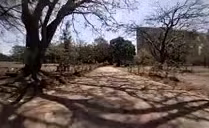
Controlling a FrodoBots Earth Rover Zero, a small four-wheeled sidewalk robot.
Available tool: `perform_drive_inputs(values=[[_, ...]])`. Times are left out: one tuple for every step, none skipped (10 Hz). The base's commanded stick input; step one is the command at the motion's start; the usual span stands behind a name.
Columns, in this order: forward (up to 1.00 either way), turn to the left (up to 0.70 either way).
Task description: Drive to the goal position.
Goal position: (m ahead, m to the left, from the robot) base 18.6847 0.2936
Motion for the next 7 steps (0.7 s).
perform_drive_inputs(values=[[0.70,0.00],[0.70,0.00],[0.70,0.00],[0.70,0.00],[0.70,0.00],[0.70,0.00],[0.70,0.00]])
